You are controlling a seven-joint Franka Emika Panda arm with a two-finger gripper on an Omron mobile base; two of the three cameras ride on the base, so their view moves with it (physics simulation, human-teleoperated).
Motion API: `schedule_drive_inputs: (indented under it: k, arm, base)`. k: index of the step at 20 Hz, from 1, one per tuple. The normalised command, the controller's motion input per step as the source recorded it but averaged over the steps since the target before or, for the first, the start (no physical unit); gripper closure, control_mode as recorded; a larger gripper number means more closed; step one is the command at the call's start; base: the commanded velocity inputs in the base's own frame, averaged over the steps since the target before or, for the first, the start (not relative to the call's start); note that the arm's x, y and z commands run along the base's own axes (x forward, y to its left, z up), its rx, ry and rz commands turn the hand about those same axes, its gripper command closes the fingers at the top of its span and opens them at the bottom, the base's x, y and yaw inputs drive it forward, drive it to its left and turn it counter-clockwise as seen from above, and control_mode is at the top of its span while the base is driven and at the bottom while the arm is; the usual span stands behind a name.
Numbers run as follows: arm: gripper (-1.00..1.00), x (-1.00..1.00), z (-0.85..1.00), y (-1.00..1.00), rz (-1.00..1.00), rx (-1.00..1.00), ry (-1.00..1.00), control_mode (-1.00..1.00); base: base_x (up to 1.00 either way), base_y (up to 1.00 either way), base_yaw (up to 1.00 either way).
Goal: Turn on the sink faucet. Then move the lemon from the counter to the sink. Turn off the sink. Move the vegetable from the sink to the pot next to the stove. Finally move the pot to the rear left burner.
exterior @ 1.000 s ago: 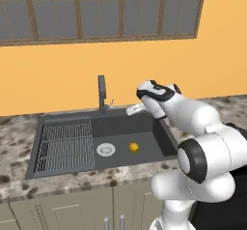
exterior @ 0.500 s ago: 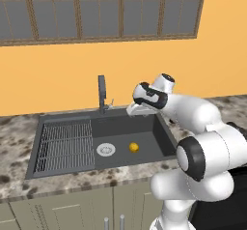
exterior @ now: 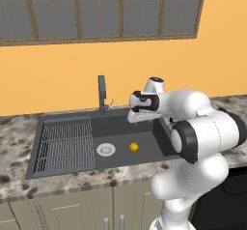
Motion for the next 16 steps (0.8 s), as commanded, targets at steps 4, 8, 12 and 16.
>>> schedule_drive_inputs:
  k: [4, 8, 12, 16]
  arm:
    - [-1.00, 0.04, -0.52, 0.00, 0.00, -0.12, 0.00, -1.00]
    - [-1.00, 0.05, -0.18, -0.01, -0.03, 0.00, 0.00, -1.00]
    - [-1.00, 0.35, -0.26, -0.04, 0.00, 0.00, 0.03, -1.00]
    - [-1.00, 0.35, -0.39, -0.01, 0.00, 0.00, 0.04, -1.00]
  base:
    - [0.00, 0.00, 0.00]
    - [0.00, 0.00, 0.00]
    - [0.00, 0.00, 0.00]
    - [0.00, 0.00, 0.00]
